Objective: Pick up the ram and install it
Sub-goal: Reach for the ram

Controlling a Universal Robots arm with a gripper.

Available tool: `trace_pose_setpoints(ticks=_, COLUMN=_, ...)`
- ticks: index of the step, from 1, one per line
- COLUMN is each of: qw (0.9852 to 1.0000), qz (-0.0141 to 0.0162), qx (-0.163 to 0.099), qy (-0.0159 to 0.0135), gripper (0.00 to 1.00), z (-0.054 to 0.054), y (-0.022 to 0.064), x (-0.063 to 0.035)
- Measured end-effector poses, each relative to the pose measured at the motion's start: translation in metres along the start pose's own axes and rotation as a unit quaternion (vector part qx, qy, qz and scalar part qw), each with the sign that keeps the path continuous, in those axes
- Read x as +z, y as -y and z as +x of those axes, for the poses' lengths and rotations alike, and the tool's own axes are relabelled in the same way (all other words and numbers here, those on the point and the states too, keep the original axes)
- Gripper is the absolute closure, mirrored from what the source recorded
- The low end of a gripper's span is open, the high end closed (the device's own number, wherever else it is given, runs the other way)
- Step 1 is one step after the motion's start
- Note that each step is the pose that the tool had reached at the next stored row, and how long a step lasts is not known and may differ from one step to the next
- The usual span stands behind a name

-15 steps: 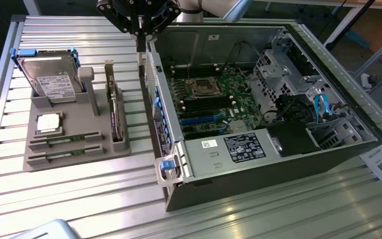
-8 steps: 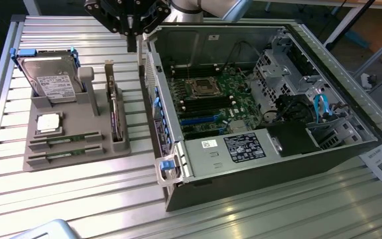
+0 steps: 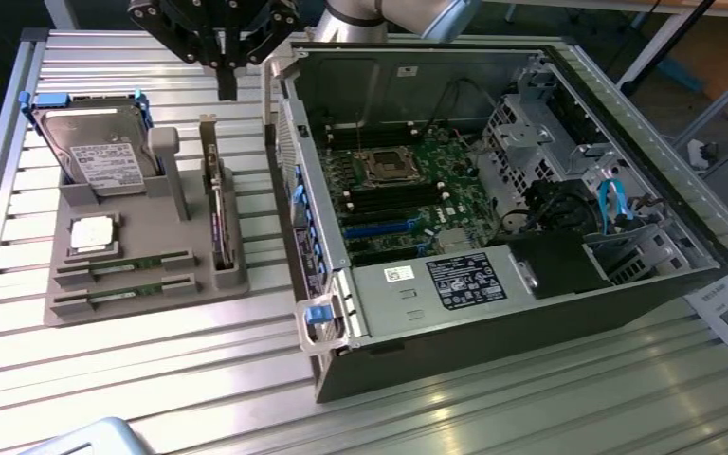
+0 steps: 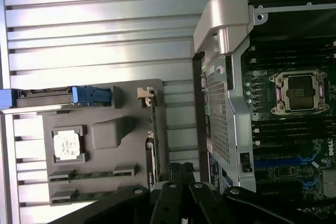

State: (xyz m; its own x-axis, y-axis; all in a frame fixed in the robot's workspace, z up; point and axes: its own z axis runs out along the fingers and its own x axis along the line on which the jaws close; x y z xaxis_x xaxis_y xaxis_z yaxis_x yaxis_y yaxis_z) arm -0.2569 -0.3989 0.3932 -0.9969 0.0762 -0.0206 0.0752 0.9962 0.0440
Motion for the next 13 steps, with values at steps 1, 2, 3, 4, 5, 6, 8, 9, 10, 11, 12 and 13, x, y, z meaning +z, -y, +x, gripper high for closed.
trace_pose_setpoints(ticks=1, qw=1.0, qz=0.0, qx=0.0, qy=0.0, gripper=0.9, z=0.003, y=0.0002, x=0.0)
trace_pose_setpoints(ticks=2, qw=1.0, qz=0.0, qx=0.0, qy=-0.0001, gripper=0.9, z=0.007, y=0.0005, x=-0.0001)
trace_pose_setpoints(ticks=3, qw=1.0, qz=0.0, qx=0.0, qy=-0.0002, gripper=0.9, z=0.009, y=0.0007, x=-0.0001)
trace_pose_setpoints(ticks=4, qw=1.0, qz=0.0, qx=0.0, qy=-0.0002, gripper=0.9, z=0.012, y=0.0009, x=-0.0002)
trace_pose_setpoints(ticks=5, qw=1.0, qz=0.0, qx=0.0, qy=-0.0003, gripper=0.9, z=0.015, y=0.0011, x=-0.0002)
trace_pose_setpoints(ticks=6, qw=1.0, qz=0.0, qx=0.0, qy=-0.0004, gripper=0.9, z=0.019, y=0.0015, x=-0.0003)
trace_pose_setpoints(ticks=8, qw=1.0, qz=0.0, qx=0.0, qy=-0.0005, gripper=0.9, z=0.026, y=0.002, x=-0.0005)
trace_pose_setpoints(ticks=9, qw=1.0, qz=0.0, qx=0.0, qy=-0.0006, gripper=0.9, z=0.029, y=0.0022, x=-0.0006)
trace_pose_setpoints(ticks=10, qw=1.0, qz=0.0, qx=0.0, qy=-0.0006, gripper=0.9, z=0.033, y=0.0025, x=-0.0006)
trace_pose_setpoints(ticks=11, qw=1.0, qz=0.0, qx=0.0, qy=-0.0007, gripper=0.9, z=0.036, y=0.0027, x=-0.0007)
trace_pose_setpoints(ticks=12, qw=1.0, qz=0.0, qx=0.0, qy=-0.0007, gripper=0.9, z=0.039, y=0.0029, x=-0.0007)
trace_pose_setpoints(ticks=13, qw=1.0, qz=0.0, qx=0.0, qy=-0.0008, gripper=0.9, z=0.042, y=0.0031, x=-0.0008)
